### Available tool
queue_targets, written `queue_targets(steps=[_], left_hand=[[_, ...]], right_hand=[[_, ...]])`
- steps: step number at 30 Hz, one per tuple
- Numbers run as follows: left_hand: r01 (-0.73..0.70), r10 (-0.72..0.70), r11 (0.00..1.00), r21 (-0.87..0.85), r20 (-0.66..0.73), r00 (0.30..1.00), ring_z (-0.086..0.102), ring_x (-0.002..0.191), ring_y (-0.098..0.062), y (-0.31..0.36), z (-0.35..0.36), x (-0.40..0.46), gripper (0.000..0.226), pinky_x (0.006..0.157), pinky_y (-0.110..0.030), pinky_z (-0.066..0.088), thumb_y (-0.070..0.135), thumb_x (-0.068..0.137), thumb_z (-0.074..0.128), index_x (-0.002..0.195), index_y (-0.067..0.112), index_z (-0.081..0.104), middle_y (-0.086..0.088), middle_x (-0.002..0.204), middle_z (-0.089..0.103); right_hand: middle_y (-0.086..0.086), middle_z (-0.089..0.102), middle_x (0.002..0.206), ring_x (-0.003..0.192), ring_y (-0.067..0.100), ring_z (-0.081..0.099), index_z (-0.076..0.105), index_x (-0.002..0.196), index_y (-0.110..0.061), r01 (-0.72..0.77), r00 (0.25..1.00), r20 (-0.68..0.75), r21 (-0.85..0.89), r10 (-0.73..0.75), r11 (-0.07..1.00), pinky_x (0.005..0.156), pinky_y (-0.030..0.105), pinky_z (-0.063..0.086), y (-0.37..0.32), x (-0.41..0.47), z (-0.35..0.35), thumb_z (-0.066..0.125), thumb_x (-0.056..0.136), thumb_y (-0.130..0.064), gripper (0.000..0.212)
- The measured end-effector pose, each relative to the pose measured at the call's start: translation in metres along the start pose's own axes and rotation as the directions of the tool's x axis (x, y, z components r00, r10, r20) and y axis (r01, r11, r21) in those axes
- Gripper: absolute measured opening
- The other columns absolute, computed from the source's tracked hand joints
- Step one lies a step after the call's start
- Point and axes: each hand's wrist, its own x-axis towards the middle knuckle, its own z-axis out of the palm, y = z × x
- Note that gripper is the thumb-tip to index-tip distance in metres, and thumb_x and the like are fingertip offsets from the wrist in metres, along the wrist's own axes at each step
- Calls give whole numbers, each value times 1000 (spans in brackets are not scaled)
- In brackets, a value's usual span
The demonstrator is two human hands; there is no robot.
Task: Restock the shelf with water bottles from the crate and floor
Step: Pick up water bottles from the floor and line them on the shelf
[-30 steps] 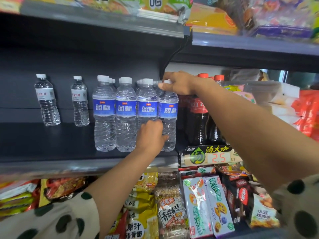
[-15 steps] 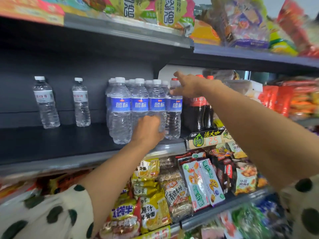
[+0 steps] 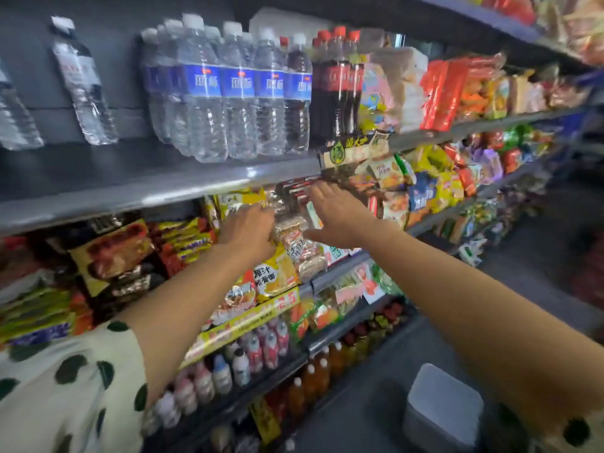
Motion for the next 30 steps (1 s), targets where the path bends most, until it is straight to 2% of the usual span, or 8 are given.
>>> queue_targets(steps=[3, 5, 8, 11, 14, 18, 24, 30], left_hand=[[-28, 25, 999, 27, 99, 995, 52, 118, -28, 10, 44, -26, 55, 86, -38, 47, 37, 80, 70, 125, 12, 49, -6, 125, 56], [-46, 41, 999, 22, 190, 981, 53, 116, -28, 15, 82, -43, 49, 84, -37, 47, 35, 80, 68, 120, 12, 51, -7, 123, 57], [-58, 66, 998, -33, 312, 948, 50, 114, -30, 21, 141, -69, 41, 82, -37, 44, 30, 82, 65, 116, 11, 51, -9, 120, 56], [-12, 44, 997, -76, 440, 897, 53, 111, -30, 30, 212, -97, 46, 79, -36, 45, 28, 81, 67, 121, 11, 50, -9, 119, 56], [6, 42, 996, -84, 550, 834, 51, 112, -29, 42, 297, -128, 49, 81, -38, 46, 29, 79, 68, 121, 12, 50, -9, 121, 54], [57, 30, 992, -113, 647, 762, 49, 119, -26, 60, 413, -173, 47, 92, -38, 44, 32, 82, 69, 122, 16, 50, -5, 124, 54], [132, 63, 972, -193, 760, 647, 49, 117, -29, 87, 577, -240, 42, 93, -40, 45, 26, 87, 62, 126, 14, 50, -8, 127, 52], [142, 55, 976, -164, 819, 571, 42, 127, -26, 106, 693, -299, 46, 99, -36, 39, 25, 87, 61, 130, 15, 46, -6, 133, 49]], right_hand=[[13, 42, 132, 121, 33, 42, 35, 135, -6, -29, 993, 114, 54, 22, 998, 98, 41, 36, -15, -32, 56, 64, 81, -50, 76], [13, 40, 134, 123, 33, 41, 32, 138, -6, -37, 979, 205, 97, 17, 995, 100, 41, 37, -22, -52, 97, 64, 80, -50, 80], [15, 38, 137, 126, 33, 40, 30, 139, -6, -65, 950, 310, 120, 24, 991, 100, 41, 35, -32, -80, 160, 63, 80, -52, 82], [16, 38, 139, 126, 35, 40, 32, 139, -4, -100, 910, 414, 167, 22, 981, 101, 42, 35, -48, -110, 243, 63, 80, -49, 80], [16, 42, 132, 122, 36, 43, 37, 134, -4, -130, 846, 533, 225, -10, 966, 98, 43, 38, -64, -145, 328, 63, 79, -43, 72], [11, 39, 135, 124, 32, 40, 31, 139, -9, -186, 747, 663, 289, -56, 939, 98, 41, 35, -77, -200, 443, 63, 83, -44, 73], [10, 38, 137, 123, 30, 41, 32, 141, -12, -231, 649, 755, 309, -91, 922, 97, 37, 33, -111, -286, 614, 59, 87, -41, 67], [14, 40, 137, 122, 33, 45, 29, 141, -13, -240, 499, 859, 265, -116, 934, 97, 39, 37, -176, -363, 747, 59, 88, -32, 64]])
